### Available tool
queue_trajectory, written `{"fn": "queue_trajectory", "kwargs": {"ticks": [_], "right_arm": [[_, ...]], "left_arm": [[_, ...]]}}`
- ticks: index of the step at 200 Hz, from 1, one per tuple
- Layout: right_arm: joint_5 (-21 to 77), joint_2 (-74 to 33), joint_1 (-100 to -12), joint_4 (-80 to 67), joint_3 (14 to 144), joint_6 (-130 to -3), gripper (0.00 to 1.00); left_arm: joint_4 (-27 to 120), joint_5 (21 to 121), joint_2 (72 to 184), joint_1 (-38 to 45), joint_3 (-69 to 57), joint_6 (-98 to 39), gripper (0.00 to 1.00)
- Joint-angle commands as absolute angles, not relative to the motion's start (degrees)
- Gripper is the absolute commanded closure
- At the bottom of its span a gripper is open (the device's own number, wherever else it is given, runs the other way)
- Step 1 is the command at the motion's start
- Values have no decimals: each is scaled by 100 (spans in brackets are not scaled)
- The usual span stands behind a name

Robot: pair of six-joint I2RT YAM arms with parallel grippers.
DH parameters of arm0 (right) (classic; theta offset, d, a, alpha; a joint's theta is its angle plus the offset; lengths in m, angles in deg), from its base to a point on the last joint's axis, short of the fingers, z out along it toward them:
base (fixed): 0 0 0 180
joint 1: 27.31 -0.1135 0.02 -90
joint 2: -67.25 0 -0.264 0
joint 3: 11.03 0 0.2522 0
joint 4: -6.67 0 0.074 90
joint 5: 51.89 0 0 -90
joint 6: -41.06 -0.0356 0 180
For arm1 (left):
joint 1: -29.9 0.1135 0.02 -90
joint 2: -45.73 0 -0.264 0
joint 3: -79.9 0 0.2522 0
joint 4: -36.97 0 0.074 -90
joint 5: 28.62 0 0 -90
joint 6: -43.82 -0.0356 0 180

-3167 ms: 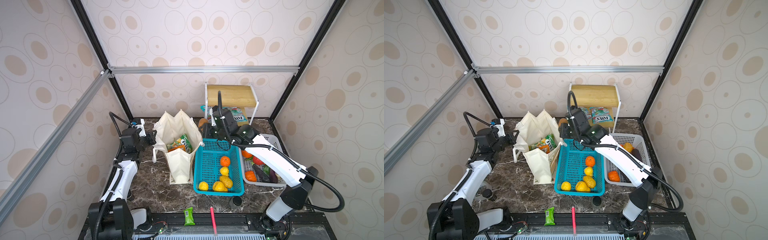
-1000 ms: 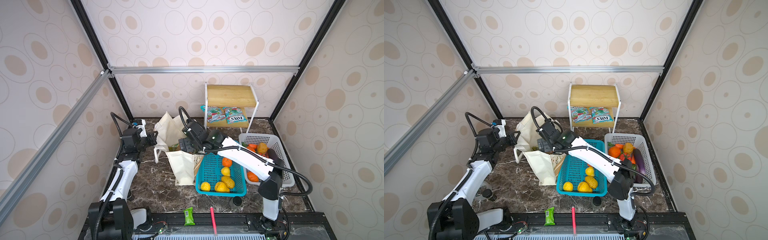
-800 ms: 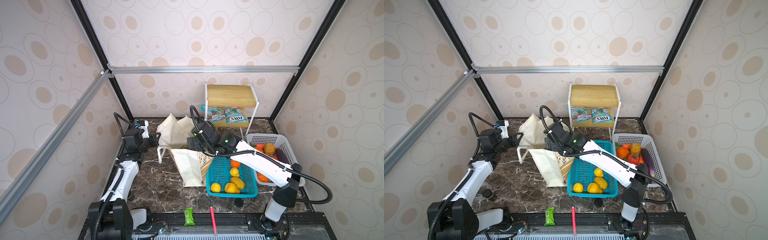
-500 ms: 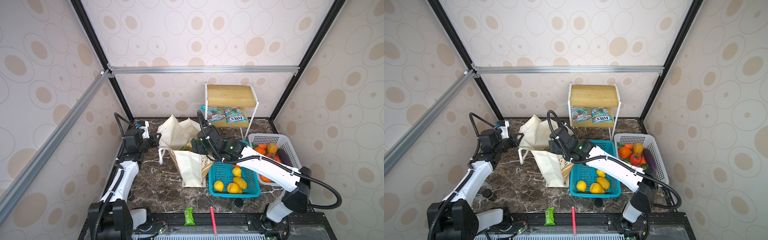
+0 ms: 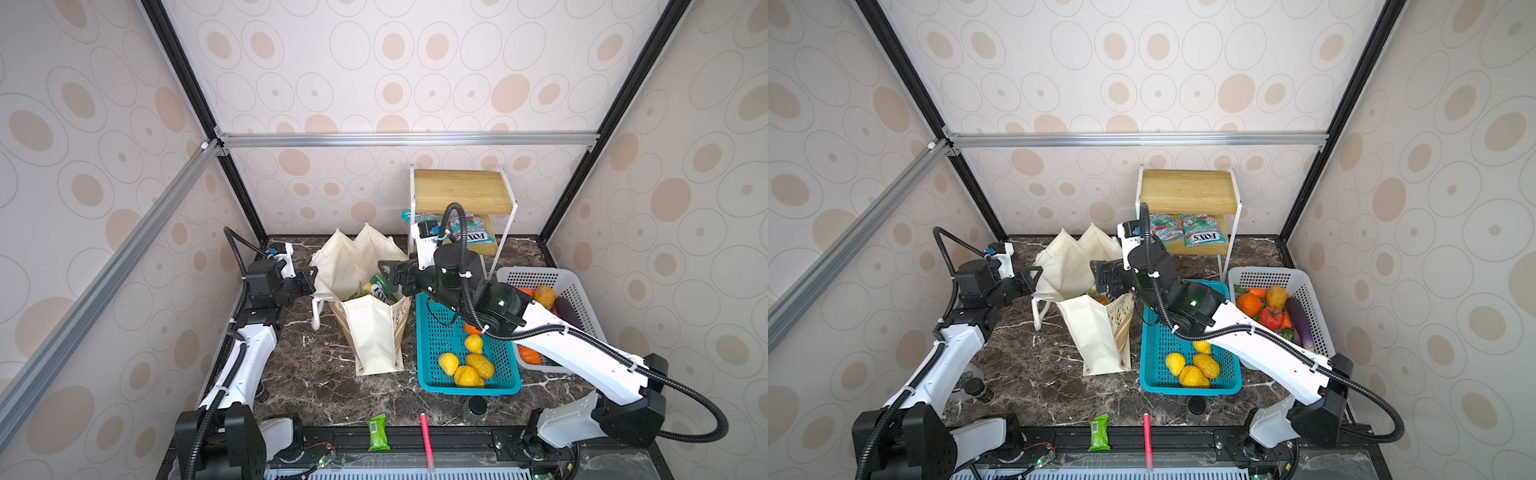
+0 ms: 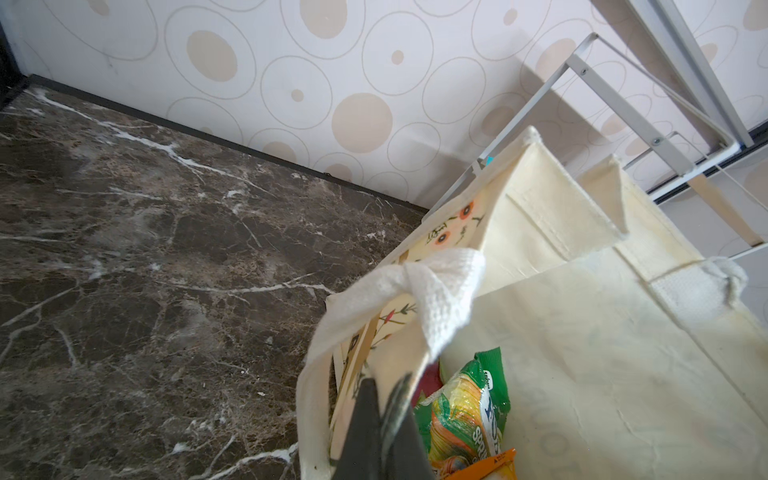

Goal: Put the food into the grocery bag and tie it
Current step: 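Raise the right gripper out of the bag and move it to the white basket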

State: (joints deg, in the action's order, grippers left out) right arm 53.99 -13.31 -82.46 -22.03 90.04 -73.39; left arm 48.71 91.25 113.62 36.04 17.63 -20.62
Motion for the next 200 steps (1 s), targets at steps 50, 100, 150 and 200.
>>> {"fn": "queue_trajectory", "kwargs": {"ticks": [50,100,150,200], "right_arm": [[6671,-703,-7160,-4596,8866,-7647,4],[6210,-99,-5328,-5258,7217,-8029,5],[6248,-974,-4811,-5423,6642,-8116,21],[5627,-966,-4126,-4840,5900,-8040,21]], "left_arm": [[4492,9013,11171,3643,1680,-2215,100],[4507,8965,11156,3648,1681,-2222,100],[4532,8944,11182,3649,1674,-2254,100],[4538,8958,11186,3643,1668,-2254,100]]}}
